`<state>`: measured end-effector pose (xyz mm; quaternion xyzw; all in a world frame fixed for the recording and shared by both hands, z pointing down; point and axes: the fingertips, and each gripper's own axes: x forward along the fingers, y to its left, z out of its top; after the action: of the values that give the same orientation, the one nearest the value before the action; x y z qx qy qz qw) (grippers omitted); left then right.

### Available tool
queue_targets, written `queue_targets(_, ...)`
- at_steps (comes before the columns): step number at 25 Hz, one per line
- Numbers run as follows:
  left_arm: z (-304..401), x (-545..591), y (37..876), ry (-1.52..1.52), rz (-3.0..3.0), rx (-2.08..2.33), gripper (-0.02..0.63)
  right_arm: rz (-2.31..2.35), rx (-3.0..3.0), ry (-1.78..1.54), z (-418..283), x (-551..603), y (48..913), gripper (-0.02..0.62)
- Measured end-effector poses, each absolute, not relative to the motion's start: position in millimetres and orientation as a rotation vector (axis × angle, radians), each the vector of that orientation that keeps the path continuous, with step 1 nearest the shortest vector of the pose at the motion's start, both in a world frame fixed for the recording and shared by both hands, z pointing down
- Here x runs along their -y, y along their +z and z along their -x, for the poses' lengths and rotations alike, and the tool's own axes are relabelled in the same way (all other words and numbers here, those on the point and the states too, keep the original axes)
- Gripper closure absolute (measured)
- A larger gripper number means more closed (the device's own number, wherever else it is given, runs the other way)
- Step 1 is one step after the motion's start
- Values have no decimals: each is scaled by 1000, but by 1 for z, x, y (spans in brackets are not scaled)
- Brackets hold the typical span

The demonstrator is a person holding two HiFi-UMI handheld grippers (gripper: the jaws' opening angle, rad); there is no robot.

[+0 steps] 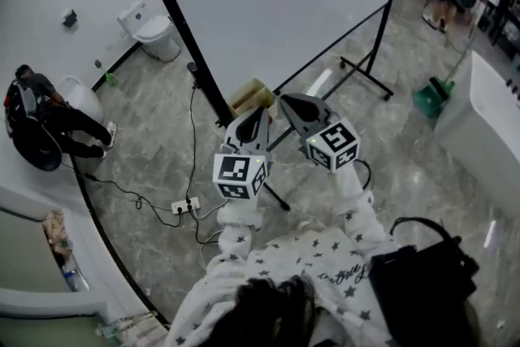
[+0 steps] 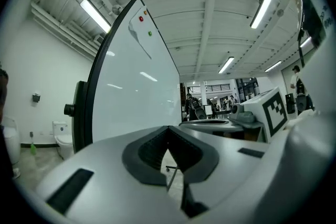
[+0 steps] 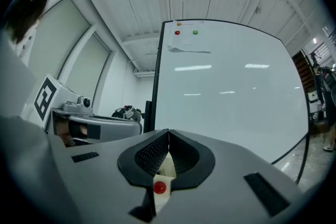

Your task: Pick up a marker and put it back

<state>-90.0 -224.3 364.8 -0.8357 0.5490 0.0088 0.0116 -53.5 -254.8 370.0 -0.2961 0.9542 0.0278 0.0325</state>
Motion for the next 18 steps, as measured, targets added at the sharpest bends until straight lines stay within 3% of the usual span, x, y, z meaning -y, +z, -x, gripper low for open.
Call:
queue_targets(6,96,240,386,12,2614,-1742,604,902,-2924,84,59,275,384,586)
queue_targets(8,97,249,393,-9,2619,-1742,604,883,-2906,8,63,286,392,446)
queue_targets(9,99,255,397,-16,2622,-1740,604,877,-2903,-18,67,293,396,436)
queue_targets(18,99,266,413,-54,2666,-1703,604,945,-2951,-98,89,318,445,437)
